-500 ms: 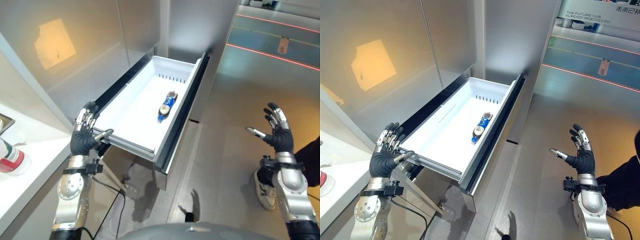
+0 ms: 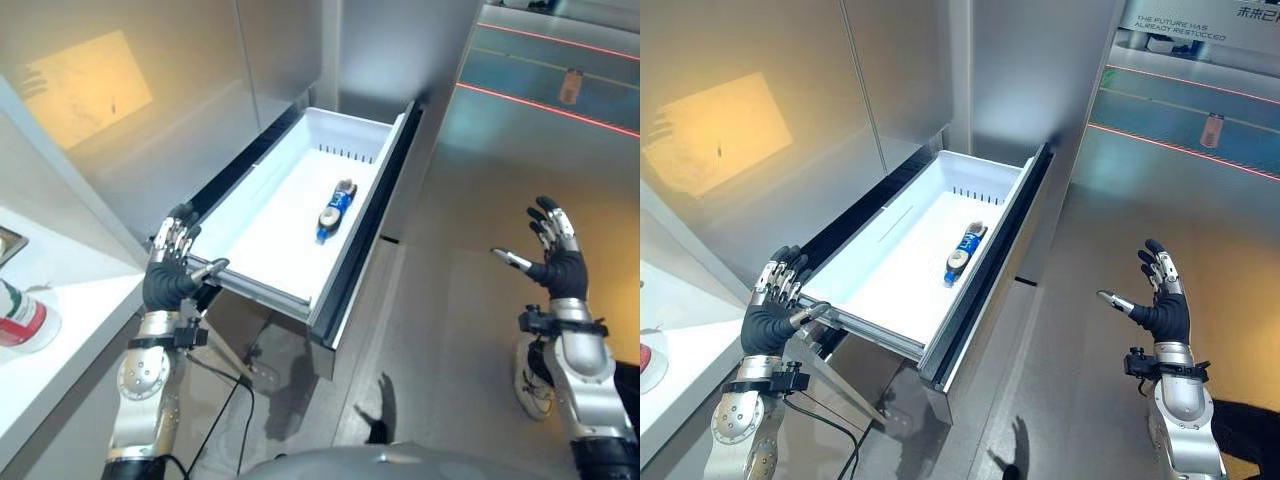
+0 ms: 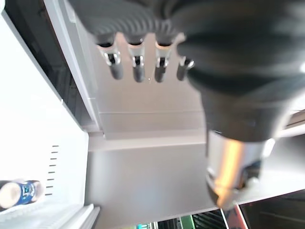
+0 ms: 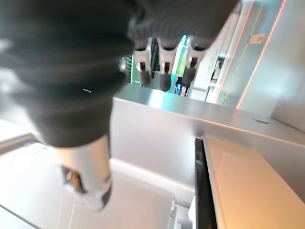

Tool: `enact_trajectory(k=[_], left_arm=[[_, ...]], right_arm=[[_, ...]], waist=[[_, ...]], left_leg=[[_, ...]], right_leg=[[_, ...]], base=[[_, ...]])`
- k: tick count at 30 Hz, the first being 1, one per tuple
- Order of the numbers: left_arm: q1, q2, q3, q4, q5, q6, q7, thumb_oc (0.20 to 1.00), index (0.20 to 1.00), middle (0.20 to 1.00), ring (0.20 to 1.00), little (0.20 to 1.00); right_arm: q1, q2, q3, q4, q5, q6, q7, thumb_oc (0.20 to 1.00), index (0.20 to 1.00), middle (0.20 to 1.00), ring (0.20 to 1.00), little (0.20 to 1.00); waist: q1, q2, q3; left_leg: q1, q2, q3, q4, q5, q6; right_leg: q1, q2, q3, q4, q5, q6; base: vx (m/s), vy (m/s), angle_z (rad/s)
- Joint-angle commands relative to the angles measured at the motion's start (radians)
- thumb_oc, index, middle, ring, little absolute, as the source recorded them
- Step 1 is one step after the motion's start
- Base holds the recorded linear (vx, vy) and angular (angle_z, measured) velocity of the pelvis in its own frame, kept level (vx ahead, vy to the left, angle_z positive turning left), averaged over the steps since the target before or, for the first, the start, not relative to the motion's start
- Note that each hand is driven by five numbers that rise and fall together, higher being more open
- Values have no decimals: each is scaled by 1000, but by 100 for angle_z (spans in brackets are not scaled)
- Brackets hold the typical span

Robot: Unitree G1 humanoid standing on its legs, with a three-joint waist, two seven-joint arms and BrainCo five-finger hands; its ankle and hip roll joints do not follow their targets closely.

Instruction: Take the drinks into the refrigerator

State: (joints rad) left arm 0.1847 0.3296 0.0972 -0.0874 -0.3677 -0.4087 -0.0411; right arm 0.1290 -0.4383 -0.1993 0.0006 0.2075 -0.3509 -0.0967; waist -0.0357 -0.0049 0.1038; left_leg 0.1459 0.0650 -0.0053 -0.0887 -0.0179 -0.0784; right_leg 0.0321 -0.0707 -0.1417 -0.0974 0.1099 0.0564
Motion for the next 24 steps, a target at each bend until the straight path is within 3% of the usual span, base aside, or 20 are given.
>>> enact_trajectory(k=[1,11,13,19,24], left_arm=[[-56,46,7,5,-7,-68,-3,1000,1000,1000,1000,1000],[-43,57,15,-6,-7,-80,2,1000,1000,1000,1000,1000],[-56,73,4,-4,-11,-82,8,1000,1000,1000,1000,1000],[-54,84,-6,-6,-14,-81,8,1000,1000,1000,1000,1000],[-59,88,-16,-10,-6,-82,4,1000,1000,1000,1000,1000]], right_arm=[[-99,18,-62,-72,-14,-82,-7,1000,1000,1000,1000,1000],[-126,22,-47,-143,-3,-91,13,1000,1000,1000,1000,1000],[-136,12,-42,-144,11,-96,10,1000,1000,1000,1000,1000],[-118,0,-52,-151,20,-99,9,1000,1000,1000,1000,1000],[-113,-7,-57,-140,15,-99,7,1000,1000,1000,1000,1000]], waist=[[5,-38,10],[22,-39,42],[41,-44,59],[60,-50,71],[82,-45,83]], left_leg=[[-32,-76,3,44,-56,98],[-53,-63,-46,29,-35,92],[-105,-57,-123,31,-4,82],[-159,-73,-264,46,22,62],[-187,-90,-341,65,35,48]], right_leg=[[90,16,7,50,-144,10],[27,28,-27,156,-183,2],[-12,28,-98,203,-209,-8],[-8,14,-236,238,-250,-23],[-2,2,-322,273,-281,-33]], base=[[0,0,0],[-40,-20,8],[-111,-104,53],[4,-83,108],[0,-42,97]])
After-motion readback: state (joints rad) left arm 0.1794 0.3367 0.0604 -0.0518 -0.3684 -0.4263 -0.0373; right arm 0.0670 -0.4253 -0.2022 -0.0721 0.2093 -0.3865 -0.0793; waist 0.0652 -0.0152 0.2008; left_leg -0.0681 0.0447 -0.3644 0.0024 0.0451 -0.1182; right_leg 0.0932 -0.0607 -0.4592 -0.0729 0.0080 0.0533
